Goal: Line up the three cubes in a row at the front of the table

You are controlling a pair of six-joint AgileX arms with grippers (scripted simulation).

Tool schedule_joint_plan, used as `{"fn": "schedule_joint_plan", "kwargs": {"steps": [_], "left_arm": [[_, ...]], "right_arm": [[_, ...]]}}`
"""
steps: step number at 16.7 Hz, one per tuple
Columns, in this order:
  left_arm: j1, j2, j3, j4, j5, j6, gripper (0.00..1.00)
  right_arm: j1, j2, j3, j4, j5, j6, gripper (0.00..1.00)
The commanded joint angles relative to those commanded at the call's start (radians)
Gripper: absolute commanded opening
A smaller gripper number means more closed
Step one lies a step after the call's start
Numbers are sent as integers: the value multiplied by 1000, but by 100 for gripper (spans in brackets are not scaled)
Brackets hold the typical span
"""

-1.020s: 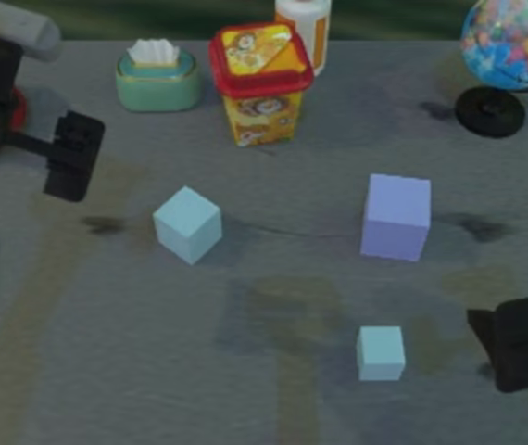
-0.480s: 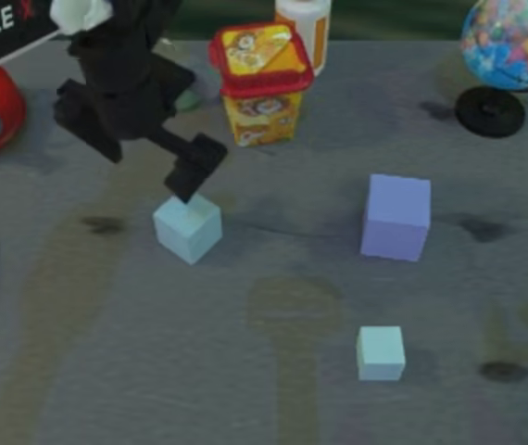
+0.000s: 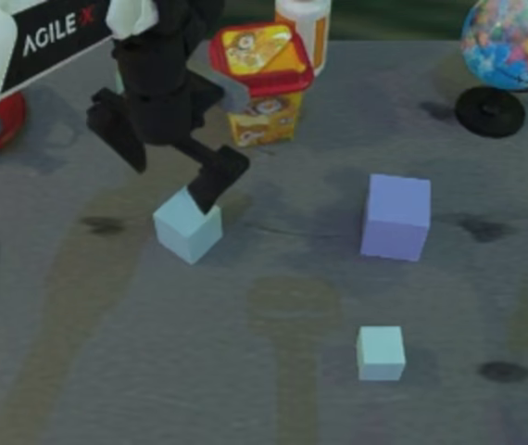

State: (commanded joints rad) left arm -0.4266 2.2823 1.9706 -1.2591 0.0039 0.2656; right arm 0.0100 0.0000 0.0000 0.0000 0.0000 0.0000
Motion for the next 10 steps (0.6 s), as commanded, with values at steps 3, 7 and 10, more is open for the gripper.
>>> {"fn": "schedule_joint_plan", "kwargs": {"steps": [3, 7, 10], "left_arm": [[5, -1, -6, 5, 0, 0, 100], [2, 30, -90, 120, 0, 2, 100], [2, 68, -175, 253, 1, 2, 100]], "right_arm": [[0, 0, 0, 0, 0, 0, 100], [0, 0, 0, 0, 0, 0, 100], [0, 0, 0, 0, 0, 0, 100]]}}
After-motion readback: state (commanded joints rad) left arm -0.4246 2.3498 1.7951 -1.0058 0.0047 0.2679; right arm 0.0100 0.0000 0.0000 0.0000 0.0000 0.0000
